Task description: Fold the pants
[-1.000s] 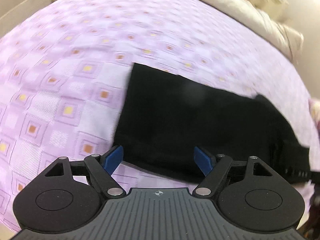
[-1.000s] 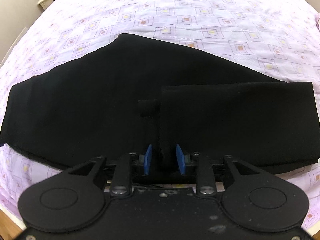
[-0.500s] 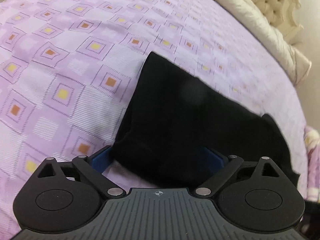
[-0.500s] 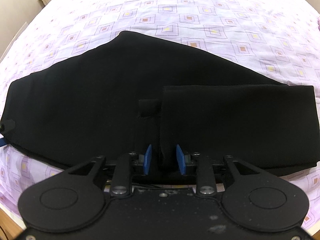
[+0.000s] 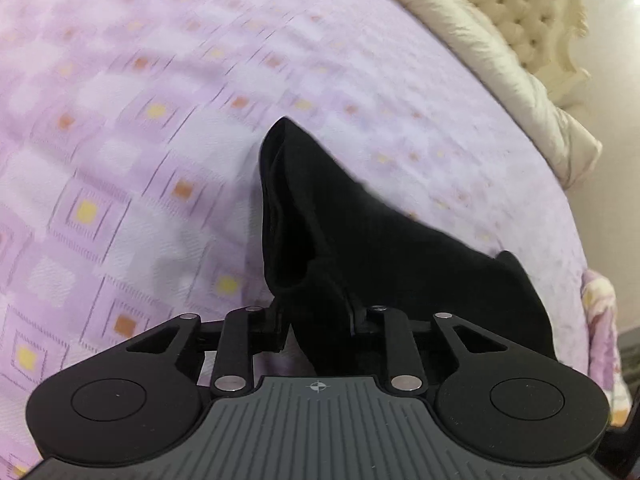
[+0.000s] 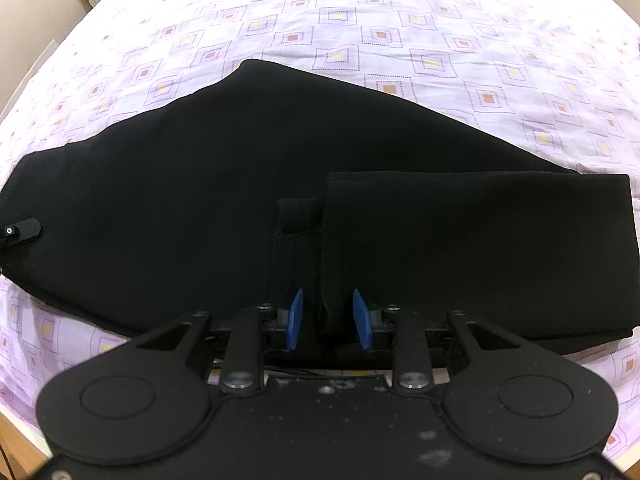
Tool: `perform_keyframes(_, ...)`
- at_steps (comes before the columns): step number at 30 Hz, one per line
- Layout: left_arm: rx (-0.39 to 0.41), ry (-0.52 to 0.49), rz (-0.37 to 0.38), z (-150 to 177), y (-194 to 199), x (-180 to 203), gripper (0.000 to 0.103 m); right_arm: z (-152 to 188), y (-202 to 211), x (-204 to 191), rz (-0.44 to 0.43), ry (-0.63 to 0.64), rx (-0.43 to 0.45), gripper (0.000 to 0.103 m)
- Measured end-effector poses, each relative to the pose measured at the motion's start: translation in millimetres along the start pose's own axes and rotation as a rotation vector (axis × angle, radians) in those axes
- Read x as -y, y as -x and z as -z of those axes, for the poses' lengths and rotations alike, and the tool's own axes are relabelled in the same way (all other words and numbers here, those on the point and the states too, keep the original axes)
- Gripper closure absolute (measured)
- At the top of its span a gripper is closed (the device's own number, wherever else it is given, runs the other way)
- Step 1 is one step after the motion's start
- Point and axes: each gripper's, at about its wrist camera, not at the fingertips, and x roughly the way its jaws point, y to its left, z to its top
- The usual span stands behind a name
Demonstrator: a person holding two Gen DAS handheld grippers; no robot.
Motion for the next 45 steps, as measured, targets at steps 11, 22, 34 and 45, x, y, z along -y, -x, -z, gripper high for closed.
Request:
perform_keyframes(11, 0.184, -0.367, 0.127, 2.5, 69.6, 148.0, 0.078, -0.5, -0.1, 29.8, -0.089, 0.026, -0.017, 0.071)
perform_keyframes(22, 0.067, -0.53, 0.294, 99.1, -11.8, 326.0, 0.078, -17.4, 34.3, 158.0, -0.249, -0.021, 0.022, 0.072)
perform_keyframes(34, -0.19, -0.52, 0.242, 154.1, -110.6, 372.0, 0.053, -11.1, 44.8, 286.2, -0.246, -0.034, -0.02, 0.073)
perform_keyframes(45, -0.032, -0.391, 0.012, 134.4, -62.1, 321.1, 0.048, -23.5, 35.7, 284.9, -0.41, -0.02, 0.026, 0.059)
